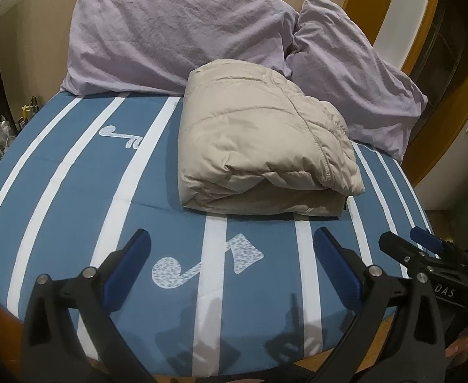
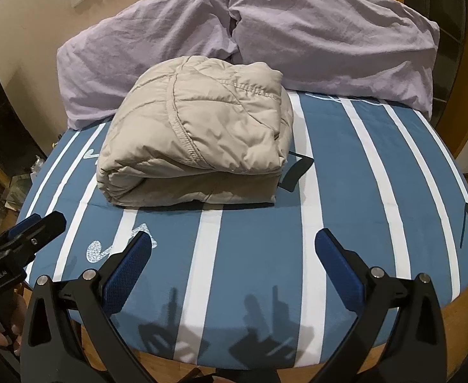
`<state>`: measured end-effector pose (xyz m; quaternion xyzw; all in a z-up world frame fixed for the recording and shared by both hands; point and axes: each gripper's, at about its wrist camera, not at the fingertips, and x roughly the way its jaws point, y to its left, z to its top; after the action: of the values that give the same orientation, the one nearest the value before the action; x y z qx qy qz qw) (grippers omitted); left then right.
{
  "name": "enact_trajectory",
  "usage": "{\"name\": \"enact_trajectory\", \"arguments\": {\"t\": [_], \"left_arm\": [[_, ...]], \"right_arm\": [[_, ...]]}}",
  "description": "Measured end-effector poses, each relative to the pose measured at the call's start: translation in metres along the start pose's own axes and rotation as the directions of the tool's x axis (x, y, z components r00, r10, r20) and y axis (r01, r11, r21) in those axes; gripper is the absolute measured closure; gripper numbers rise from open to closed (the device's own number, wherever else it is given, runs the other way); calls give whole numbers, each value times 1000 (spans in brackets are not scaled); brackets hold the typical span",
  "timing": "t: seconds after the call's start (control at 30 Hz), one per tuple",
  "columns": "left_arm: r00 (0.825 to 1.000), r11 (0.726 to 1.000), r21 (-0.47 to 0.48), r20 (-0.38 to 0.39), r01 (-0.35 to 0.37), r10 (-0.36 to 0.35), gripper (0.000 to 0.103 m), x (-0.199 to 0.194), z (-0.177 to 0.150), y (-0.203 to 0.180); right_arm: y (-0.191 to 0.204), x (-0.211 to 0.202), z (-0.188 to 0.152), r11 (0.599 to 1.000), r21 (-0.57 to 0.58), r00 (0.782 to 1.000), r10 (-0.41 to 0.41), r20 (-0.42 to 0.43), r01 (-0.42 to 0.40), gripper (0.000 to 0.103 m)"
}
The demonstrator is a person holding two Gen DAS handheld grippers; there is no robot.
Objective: Fold large clothes
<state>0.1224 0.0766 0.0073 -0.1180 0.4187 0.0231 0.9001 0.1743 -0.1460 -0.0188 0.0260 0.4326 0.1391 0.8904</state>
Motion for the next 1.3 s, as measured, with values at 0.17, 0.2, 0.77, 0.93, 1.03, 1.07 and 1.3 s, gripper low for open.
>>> {"name": "enact_trajectory", "arguments": {"t": [0.17, 0.2, 0.77, 0.93, 1.03, 1.07, 1.3], "left_arm": [[1000, 1000, 5, 2, -8, 8, 2, 0, 2, -1], [1000, 1000, 4, 2, -9, 9, 2, 0, 2, -1], [1000, 1000, -3, 1, -14, 14, 2, 1, 1, 1], [1000, 1000, -3, 1, -14, 14, 2, 1, 1, 0], [1000, 1000, -4, 2, -14, 14, 2, 1, 1, 0], [1000, 1000, -3, 2, -14, 14, 2, 0, 1, 0], [1000, 1000, -2, 1, -14, 14, 2, 1, 2, 0]], "right_arm": [[4, 2, 1, 1000, -9, 1000, 9, -1, -9, 1], [4, 2, 2, 1000, -9, 1000, 11, -2, -11, 1], [3, 6, 1, 1000, -2, 1000, 23, -18, -23, 1], [4, 6, 0, 1000, -5, 1000, 23, -16, -23, 1], [5, 6, 0, 1000, -2, 1000, 22, -16, -22, 1], [5, 6, 0, 1000, -2, 1000, 22, -16, -22, 1], [4, 6, 0, 1000, -3, 1000, 22, -15, -22, 1]]}}
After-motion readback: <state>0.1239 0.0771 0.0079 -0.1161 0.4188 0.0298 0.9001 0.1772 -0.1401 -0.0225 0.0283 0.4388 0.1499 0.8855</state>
